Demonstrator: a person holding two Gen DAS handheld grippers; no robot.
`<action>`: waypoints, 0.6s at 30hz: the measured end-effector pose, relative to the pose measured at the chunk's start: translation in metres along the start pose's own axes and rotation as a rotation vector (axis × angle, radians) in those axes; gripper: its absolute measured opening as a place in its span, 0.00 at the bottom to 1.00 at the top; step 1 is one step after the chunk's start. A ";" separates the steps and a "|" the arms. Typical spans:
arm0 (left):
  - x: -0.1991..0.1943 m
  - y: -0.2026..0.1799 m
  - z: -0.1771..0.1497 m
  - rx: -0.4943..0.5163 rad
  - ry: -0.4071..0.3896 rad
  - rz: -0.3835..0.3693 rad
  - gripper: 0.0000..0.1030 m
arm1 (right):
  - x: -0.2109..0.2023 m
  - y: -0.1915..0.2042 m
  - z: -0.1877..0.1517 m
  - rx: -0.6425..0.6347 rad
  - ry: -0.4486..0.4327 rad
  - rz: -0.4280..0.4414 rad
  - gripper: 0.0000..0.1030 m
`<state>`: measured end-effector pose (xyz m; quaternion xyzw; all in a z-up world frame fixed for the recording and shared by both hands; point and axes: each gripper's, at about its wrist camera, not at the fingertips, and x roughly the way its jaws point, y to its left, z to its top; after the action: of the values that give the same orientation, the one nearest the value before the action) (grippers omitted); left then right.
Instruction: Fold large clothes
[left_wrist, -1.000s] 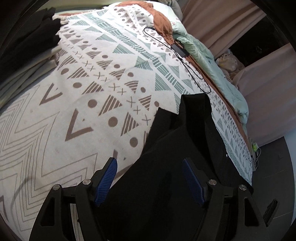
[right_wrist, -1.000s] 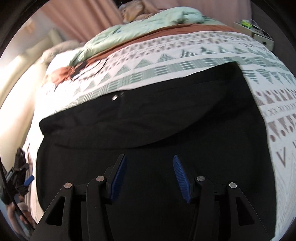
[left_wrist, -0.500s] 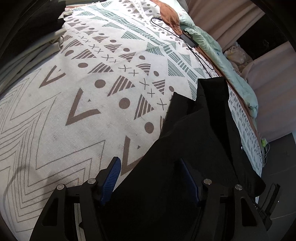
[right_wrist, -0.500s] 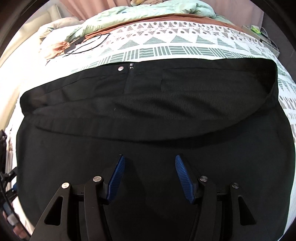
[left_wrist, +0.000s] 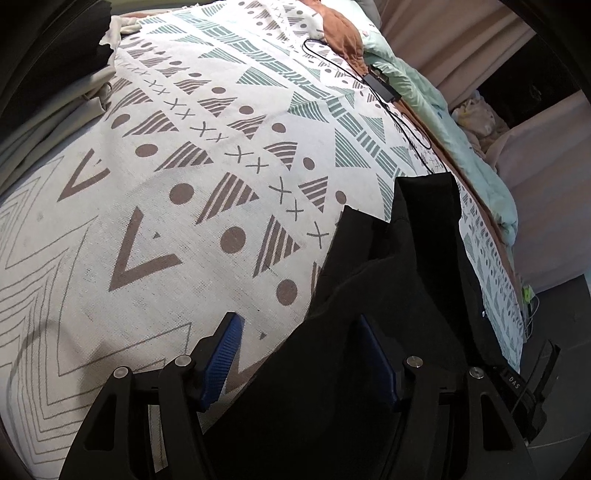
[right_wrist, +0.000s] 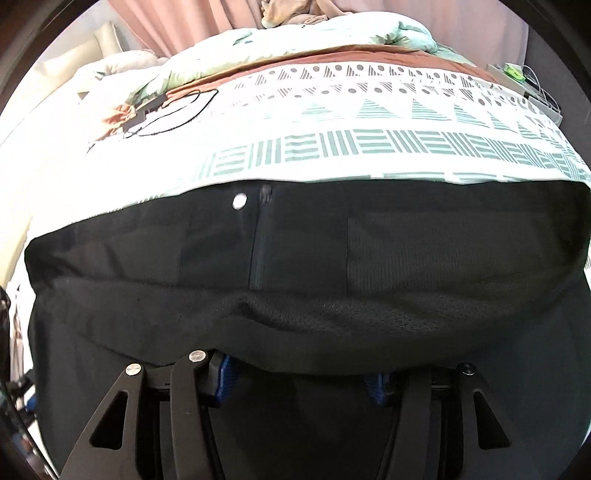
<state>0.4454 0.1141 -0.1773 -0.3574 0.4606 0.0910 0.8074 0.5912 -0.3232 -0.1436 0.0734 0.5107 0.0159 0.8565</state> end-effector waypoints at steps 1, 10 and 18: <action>-0.001 0.001 0.000 -0.005 -0.004 0.004 0.64 | 0.003 -0.001 0.006 0.011 -0.001 -0.001 0.52; -0.007 0.006 0.002 -0.018 -0.034 0.020 0.64 | 0.011 -0.010 0.033 0.063 -0.045 0.007 0.51; -0.026 0.023 -0.005 -0.086 -0.063 -0.007 0.64 | -0.022 0.007 0.015 0.025 -0.076 0.076 0.51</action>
<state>0.4162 0.1317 -0.1689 -0.3902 0.4295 0.1190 0.8057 0.5939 -0.3199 -0.1161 0.1039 0.4748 0.0392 0.8731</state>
